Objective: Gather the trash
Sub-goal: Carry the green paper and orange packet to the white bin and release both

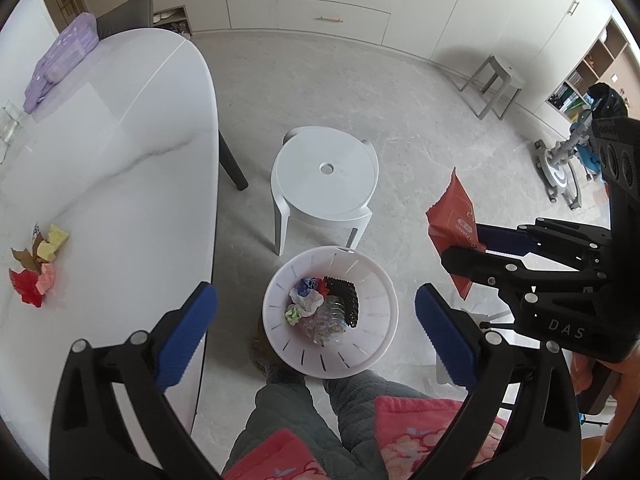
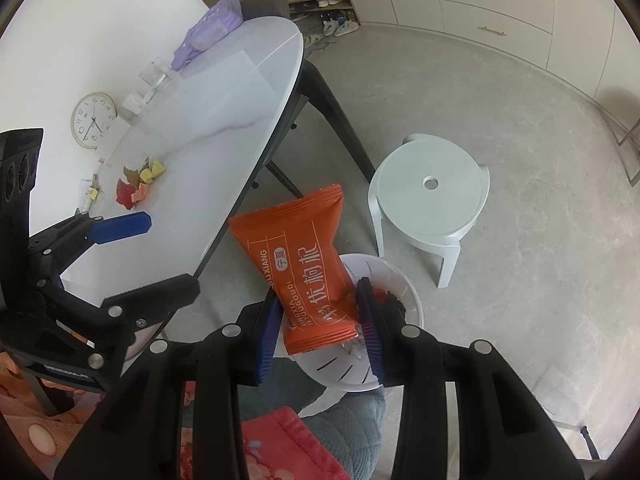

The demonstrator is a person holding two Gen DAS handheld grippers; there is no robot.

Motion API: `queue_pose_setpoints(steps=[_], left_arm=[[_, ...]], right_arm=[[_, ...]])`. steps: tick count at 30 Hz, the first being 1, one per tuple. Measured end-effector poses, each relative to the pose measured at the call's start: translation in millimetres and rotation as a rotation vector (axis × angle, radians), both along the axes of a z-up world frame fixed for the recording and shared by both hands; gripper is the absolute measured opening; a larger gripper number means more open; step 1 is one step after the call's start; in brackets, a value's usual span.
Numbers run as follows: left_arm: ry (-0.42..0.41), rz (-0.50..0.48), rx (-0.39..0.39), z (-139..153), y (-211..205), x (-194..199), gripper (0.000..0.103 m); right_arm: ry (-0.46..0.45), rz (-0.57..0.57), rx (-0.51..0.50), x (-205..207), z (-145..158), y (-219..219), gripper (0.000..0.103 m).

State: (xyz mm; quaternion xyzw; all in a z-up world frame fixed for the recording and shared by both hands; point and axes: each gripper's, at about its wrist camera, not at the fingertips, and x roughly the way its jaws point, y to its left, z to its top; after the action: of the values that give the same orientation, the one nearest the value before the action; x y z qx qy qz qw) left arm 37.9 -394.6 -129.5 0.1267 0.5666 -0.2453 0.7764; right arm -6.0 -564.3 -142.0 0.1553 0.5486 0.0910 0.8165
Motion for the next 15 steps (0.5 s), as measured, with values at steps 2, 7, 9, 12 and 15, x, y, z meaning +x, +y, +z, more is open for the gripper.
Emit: queue_pose_setpoints(steps=[2,7,9,12,15], left_arm=[[-0.003,0.007,-0.004,0.3,3.9,2.8,0.095],[-0.014,0.051,-0.018,6.1,16.6,6.8,0.095],[-0.015,0.069,-0.028,8.5,22.3,10.6,0.095],[-0.011,0.096,-0.035,8.9,31.1,14.2,0.095],[-0.01,0.11,-0.038,9.8,34.6,15.7,0.095]], right_arm=[[0.002,-0.001,-0.002,0.6,-0.5,0.6,0.039],[0.039,0.015,-0.02,2.8,-11.5,4.8,0.039],[0.064,0.039,-0.031,3.3,-19.1,10.2,0.041],[0.115,0.086,-0.075,5.7,-33.3,24.2,0.063],[0.125,0.063,-0.146,8.1,-37.0,30.7,0.096]])
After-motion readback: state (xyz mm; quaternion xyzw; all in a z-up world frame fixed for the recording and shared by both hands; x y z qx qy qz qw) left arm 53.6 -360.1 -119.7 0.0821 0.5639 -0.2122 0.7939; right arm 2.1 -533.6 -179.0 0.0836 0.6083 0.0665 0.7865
